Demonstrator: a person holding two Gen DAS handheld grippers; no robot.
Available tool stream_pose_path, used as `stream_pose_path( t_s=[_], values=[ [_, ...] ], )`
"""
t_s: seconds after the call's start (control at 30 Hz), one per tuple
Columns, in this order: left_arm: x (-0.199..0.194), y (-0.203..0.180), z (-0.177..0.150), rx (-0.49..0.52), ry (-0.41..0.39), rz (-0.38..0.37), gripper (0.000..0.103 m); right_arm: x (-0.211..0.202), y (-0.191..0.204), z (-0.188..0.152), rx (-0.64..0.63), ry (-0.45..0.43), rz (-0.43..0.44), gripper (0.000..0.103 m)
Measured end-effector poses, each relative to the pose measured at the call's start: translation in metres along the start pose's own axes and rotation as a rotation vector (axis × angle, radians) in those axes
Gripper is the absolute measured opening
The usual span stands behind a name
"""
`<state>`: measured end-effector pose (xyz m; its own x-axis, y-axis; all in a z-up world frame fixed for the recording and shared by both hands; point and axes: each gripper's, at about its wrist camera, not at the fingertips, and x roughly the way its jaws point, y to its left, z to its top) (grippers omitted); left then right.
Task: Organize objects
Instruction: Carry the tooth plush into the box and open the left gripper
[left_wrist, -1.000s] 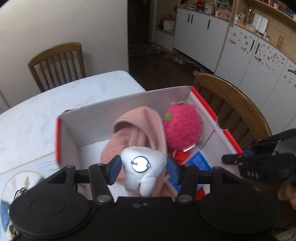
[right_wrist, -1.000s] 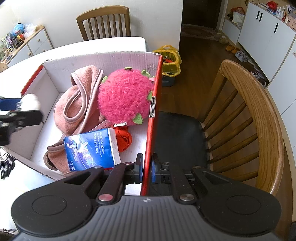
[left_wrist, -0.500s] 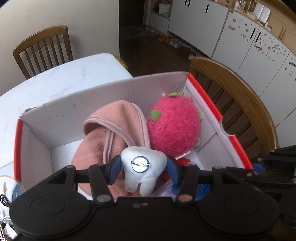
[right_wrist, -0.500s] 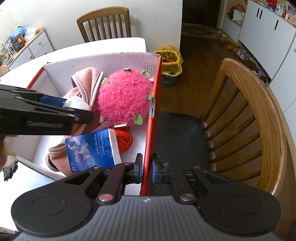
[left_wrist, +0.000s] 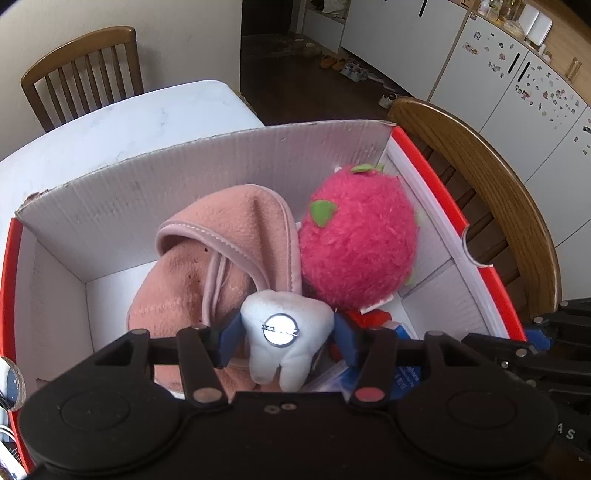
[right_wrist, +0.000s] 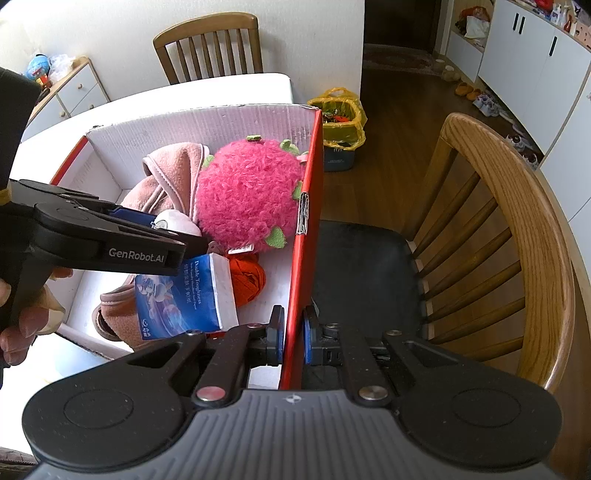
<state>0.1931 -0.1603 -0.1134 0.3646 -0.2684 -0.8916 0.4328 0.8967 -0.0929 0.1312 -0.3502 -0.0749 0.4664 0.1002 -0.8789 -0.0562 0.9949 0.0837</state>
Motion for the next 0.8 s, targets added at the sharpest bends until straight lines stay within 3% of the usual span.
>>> stream_pose_path(
  t_s=[0.13, 0.67, 0.8],
  values=[
    [-0.007, 0.002, -0.002, 0.001, -0.021, 0.001, 0.068, 0.0, 0.0, 0.001, -0.001, 0.002, -0.003, 0.01],
    [-0.043, 0.008, -0.014, -0.005, -0.1, 0.008, 0.078, 0.004, 0.001, 0.003, 0.012, 0.003, -0.014, 0.01],
    [-0.055, 0.008, -0.017, -0.005, -0.128, 0.017, 0.085, 0.003, 0.001, 0.002, 0.018, 0.005, -0.016, 0.01]
  ],
)
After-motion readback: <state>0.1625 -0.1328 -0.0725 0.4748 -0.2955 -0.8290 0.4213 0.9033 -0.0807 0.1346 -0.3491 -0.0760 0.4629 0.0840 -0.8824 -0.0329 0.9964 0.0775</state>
